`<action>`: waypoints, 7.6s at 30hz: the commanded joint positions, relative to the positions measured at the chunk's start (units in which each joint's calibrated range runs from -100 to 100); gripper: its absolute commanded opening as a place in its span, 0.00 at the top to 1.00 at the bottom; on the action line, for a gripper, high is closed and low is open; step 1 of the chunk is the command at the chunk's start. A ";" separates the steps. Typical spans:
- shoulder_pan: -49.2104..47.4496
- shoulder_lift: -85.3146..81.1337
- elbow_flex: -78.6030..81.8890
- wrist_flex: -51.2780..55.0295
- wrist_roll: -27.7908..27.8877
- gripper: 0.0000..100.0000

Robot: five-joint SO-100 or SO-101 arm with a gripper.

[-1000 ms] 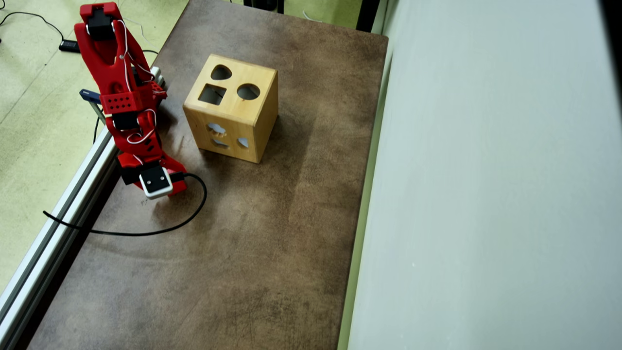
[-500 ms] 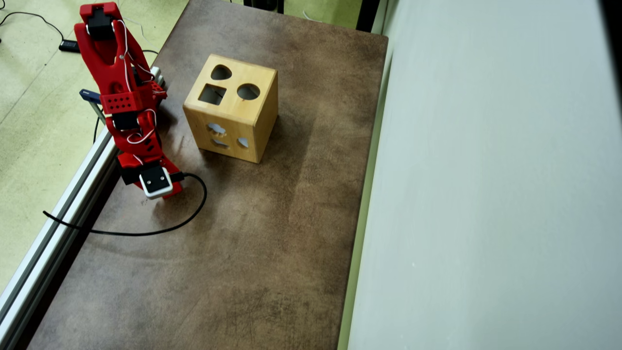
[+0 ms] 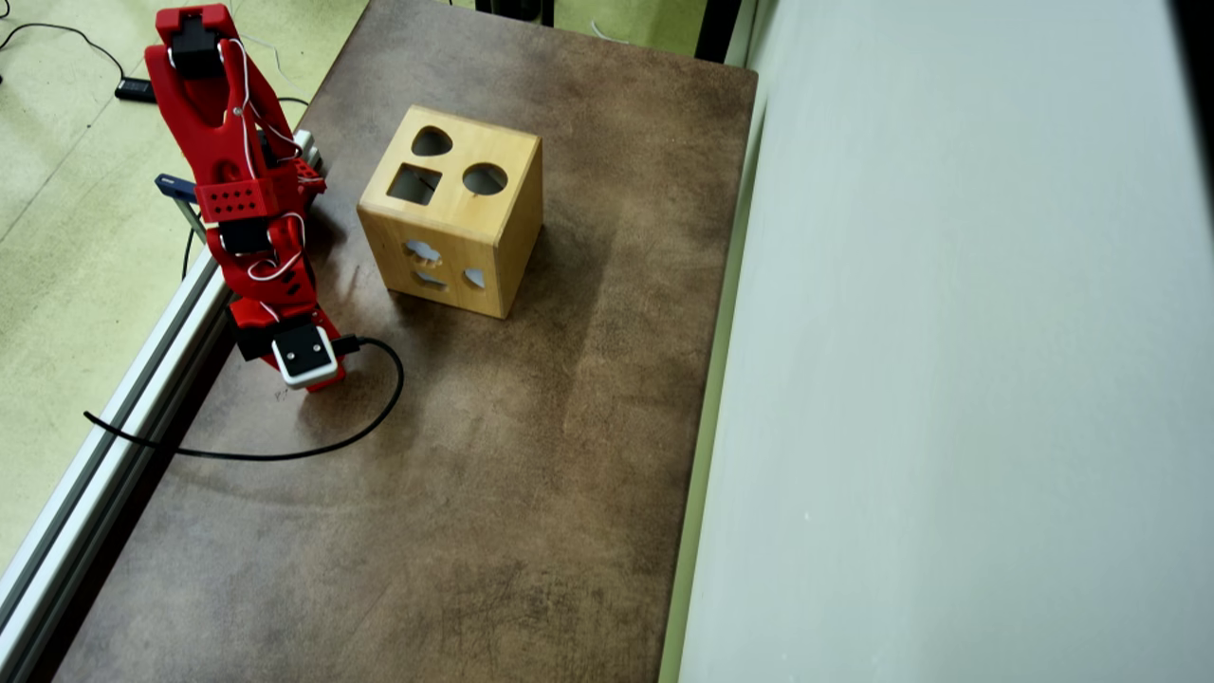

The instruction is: Pick and place the red cube on the square hole

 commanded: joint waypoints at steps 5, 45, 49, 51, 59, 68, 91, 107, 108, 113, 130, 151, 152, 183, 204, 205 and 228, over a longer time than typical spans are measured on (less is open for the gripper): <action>0.61 -1.49 -1.65 0.26 -0.68 0.94; -11.05 -29.69 -47.98 46.34 -24.76 0.98; -16.92 -29.77 -53.44 46.34 -24.52 0.98; -19.45 -29.77 -54.78 46.34 -24.27 0.98; -29.85 -30.62 -56.03 46.50 -22.91 0.98; -34.90 -30.71 -56.03 46.50 -12.50 0.98; -45.15 -34.11 -55.05 66.05 -7.77 0.98; -44.41 -27.48 -54.87 66.05 -3.66 0.98; -44.41 -26.89 -54.87 66.05 -3.66 0.98; -44.41 -24.68 -54.78 66.13 -3.66 0.98; -45.08 -23.15 -50.22 66.53 -7.72 0.98; -45.15 -22.22 -49.77 65.97 -7.52 0.98; -45.15 -22.22 -49.77 65.97 -7.52 0.98; -45.15 -22.64 -44.41 60.01 -7.52 0.98; -45.15 -22.73 -44.23 60.58 -7.52 0.98; -45.15 -22.73 -44.23 60.58 -7.47 0.98; -44.86 -23.23 -44.23 60.74 -7.52 0.98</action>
